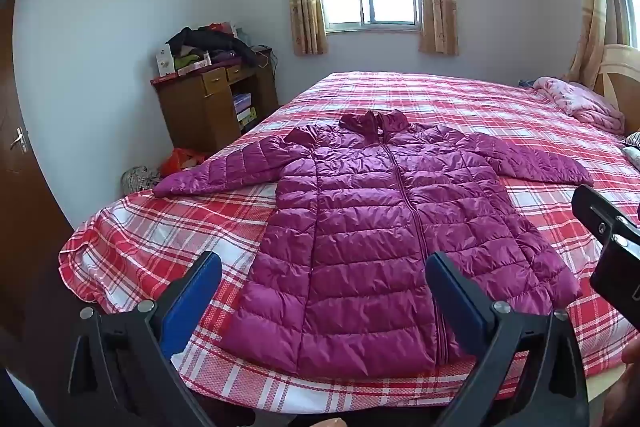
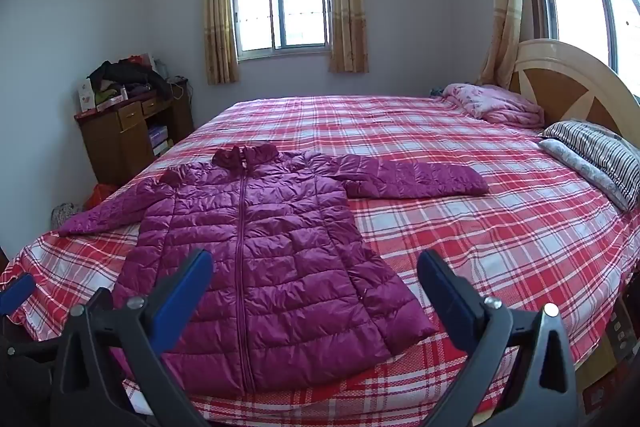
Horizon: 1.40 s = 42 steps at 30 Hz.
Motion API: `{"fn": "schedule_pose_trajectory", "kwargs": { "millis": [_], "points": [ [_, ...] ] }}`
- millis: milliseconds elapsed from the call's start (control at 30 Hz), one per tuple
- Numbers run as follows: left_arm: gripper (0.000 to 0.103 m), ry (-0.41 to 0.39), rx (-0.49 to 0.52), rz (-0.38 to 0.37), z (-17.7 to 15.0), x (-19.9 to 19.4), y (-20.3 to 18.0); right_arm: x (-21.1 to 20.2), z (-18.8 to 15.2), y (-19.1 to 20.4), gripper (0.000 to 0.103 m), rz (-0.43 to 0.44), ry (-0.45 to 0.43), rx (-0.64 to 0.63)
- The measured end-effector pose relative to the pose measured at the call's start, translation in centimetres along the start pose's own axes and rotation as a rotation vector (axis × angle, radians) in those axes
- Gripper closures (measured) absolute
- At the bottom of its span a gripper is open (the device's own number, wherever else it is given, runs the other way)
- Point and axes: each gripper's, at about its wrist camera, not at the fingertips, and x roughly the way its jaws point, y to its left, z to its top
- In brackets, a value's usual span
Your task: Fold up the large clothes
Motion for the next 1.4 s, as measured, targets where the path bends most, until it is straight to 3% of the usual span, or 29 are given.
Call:
{"fn": "schedule_pose_trajectory", "kwargs": {
  "millis": [333, 1400],
  "points": [
    [0.001, 0.023, -0.045, -0.07, -0.1, 0.0, 0.8, -0.1, 0.0, -0.1, 0.0, 0.005, -0.003, 0.007],
    [0.001, -0.003, -0.016, -0.036, -0.2, -0.8, 0.0, -0.6, 0.1, -0.3, 0.0, 0.009, -0.002, 0.012]
  ]
}}
